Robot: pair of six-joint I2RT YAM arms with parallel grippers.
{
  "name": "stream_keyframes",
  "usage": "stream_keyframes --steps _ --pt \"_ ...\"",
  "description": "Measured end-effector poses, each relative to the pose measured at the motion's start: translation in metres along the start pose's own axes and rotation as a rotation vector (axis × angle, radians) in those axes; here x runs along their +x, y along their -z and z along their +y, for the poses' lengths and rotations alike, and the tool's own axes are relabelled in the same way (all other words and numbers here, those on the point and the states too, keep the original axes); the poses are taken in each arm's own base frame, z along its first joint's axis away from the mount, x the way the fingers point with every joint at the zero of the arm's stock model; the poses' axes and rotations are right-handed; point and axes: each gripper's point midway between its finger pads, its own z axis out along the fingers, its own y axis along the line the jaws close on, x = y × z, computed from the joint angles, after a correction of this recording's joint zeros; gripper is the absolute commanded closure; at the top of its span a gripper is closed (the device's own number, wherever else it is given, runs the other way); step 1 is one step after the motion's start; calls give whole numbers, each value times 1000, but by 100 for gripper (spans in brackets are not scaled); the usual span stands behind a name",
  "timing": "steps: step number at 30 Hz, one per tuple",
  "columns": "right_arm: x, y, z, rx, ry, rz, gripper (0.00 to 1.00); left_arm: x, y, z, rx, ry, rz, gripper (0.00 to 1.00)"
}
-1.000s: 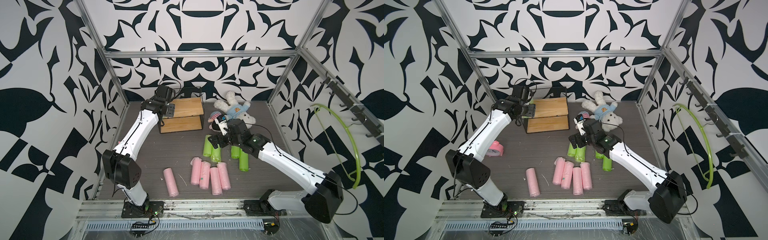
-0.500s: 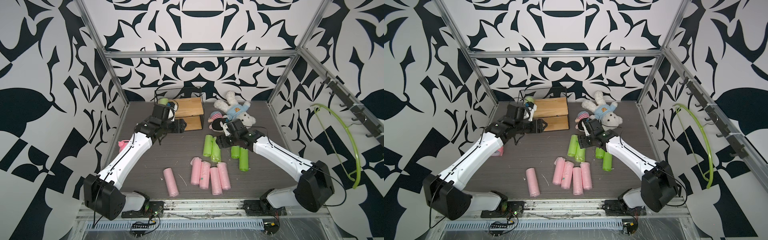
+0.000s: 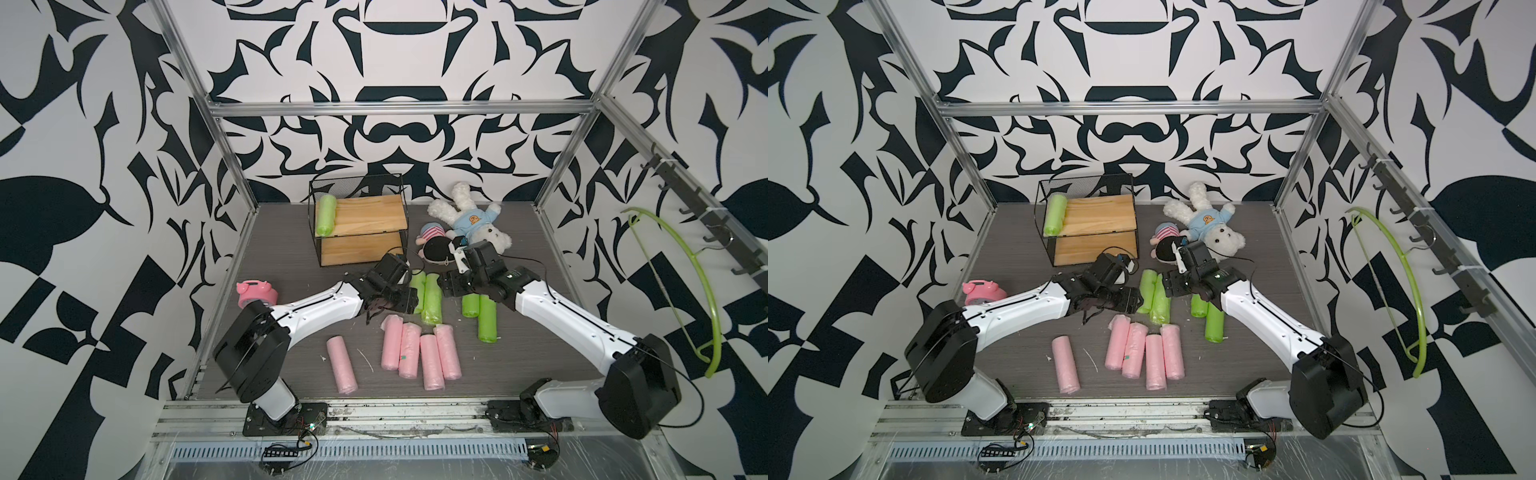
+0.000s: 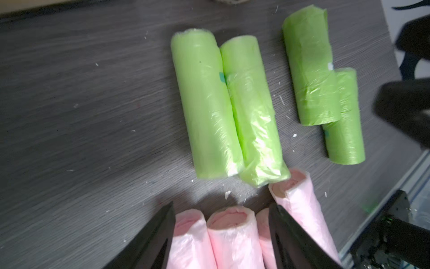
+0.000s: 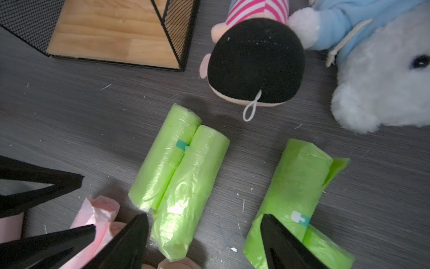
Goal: Sort the rolls of trash bags by color and place them on the shelf
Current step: Pick up the roll of trash bags from the center of the board.
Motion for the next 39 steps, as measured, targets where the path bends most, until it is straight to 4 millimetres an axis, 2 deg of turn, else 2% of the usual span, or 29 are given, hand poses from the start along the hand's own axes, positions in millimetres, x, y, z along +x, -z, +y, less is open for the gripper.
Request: stream_keyframes --steps 5,16,26,33,39 --pt "-4 4 -4 7 -2 -30 18 3 -20 -2 -16 -6 22 29" --pt "-9 10 -8 29 5 -80 17 -14 -30 -11 -24 -7 -22 27" --pt "-10 23 -11 41 9 -115 17 -14 -56 -12 -72 -21 0 30" --pt "-3 23 -13 45 16 -107 17 -21 -58 -4 -131 -33 -14 38" --pt "1 22 -15 48 16 -101 17 -19 -58 2 -166 -45 -9 32"
